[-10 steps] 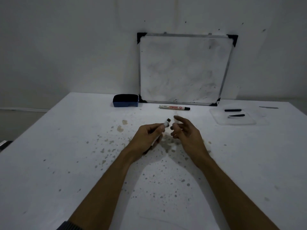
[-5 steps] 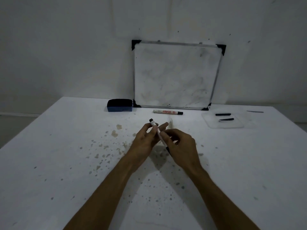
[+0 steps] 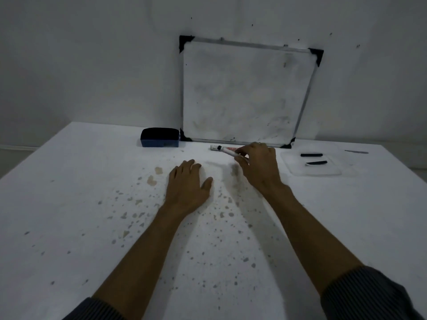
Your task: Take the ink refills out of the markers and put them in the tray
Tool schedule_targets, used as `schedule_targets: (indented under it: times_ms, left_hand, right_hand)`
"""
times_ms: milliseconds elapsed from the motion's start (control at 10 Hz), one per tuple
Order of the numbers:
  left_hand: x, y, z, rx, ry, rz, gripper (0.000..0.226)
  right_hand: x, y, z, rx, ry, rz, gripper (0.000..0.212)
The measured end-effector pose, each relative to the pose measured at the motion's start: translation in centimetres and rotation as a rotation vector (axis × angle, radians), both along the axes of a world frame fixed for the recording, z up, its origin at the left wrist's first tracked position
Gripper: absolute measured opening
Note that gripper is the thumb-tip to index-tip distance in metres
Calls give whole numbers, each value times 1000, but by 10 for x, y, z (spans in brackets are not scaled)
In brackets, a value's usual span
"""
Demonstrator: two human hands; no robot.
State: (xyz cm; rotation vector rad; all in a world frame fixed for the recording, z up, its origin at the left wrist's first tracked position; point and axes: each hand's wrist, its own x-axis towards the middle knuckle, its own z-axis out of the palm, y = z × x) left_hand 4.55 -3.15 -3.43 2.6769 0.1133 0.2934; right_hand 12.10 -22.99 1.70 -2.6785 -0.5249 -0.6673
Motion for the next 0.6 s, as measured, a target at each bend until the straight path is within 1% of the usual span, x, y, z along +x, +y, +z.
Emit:
schedule_targets:
  times_ms: [100, 200, 300, 500, 600]
  left_hand:
    - [4, 3, -10, 57, -8, -2, 71]
    - [4, 3, -9, 64, -13, -2, 75]
    - [5, 4, -11, 75, -12, 4, 76]
    - [5, 6, -9, 57, -19, 0, 74]
    - [5, 5, -9, 32, -6, 9, 71]
  right_hand:
    - [27, 8, -11, -60, -30, 28, 23]
    - [42, 15, -23, -121, -44, 52, 23]
    - [53, 17, -34, -122, -84, 48, 23]
    - [52, 19, -40, -56, -98, 43, 22]
    - [40, 15, -43, 45, -109, 31, 28]
